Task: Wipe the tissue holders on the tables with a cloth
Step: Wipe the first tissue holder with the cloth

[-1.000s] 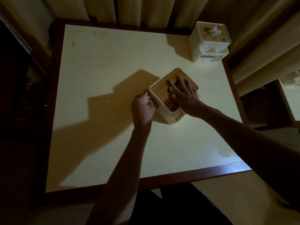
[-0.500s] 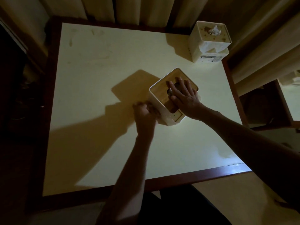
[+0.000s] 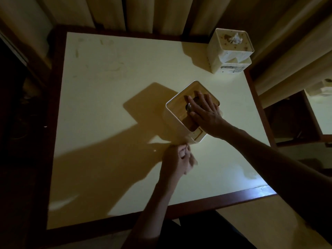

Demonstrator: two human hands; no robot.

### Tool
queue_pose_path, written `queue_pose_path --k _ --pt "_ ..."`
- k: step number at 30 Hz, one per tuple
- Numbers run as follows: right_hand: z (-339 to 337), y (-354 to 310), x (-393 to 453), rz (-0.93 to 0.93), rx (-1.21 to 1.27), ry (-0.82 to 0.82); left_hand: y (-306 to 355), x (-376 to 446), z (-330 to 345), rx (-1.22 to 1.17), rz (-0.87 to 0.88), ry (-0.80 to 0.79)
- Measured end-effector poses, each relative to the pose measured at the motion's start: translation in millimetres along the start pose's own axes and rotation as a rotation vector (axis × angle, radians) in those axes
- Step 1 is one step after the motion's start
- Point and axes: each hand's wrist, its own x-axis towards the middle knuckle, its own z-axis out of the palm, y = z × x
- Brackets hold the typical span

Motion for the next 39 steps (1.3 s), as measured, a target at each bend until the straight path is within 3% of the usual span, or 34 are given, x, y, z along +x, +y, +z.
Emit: queue_pose_path --k 3,6,9,11,18,21,23,26,29,31,35,39 --pt "-1 -11 -1 0.078 -0.035 0.11 -13 -6 -24 -0.191 0.016 0.056" --pt "7 -47 11 0.274 0.044 0.271 -23 0 -58 -0.49 -0.024 0.147" --pt "18 -75 23 0.435 0.246 0.273 -31 7 -90 -0.725 -0.041 0.246" --pt "24 -80 26 0.499 0.248 0.255 -40 14 -104 -0.814 -0.068 0.277" --pt "33 -71 23 0.44 0.05 0.271 -51 22 -122 -1.095 -0.317 0.248" --pt "30 -55 14 0.289 -0.017 0.254 -49 19 -123 -1.32 -0.146 0.061" --pt "22 -39 6 0.145 -0.045 0.213 -46 19 -123 -1.277 -0.044 0.006" --pt "2 -16 3 0.0 0.022 0.174 -49 21 -116 -1.142 -0.119 0.096" --pt "-9 -18 15 0.09 0.219 0.37 -46 21 -109 -0.895 -0.161 0.247" --pt "-5 -32 26 0.22 0.308 0.51 -41 21 -105 -0.795 -0.102 0.24" --pt "15 -46 34 0.43 0.212 0.334 -35 24 -98 -0.73 -0.029 0.203" --pt "18 -30 28 0.318 0.046 0.315 -31 25 -97 -0.509 -0.075 0.265"
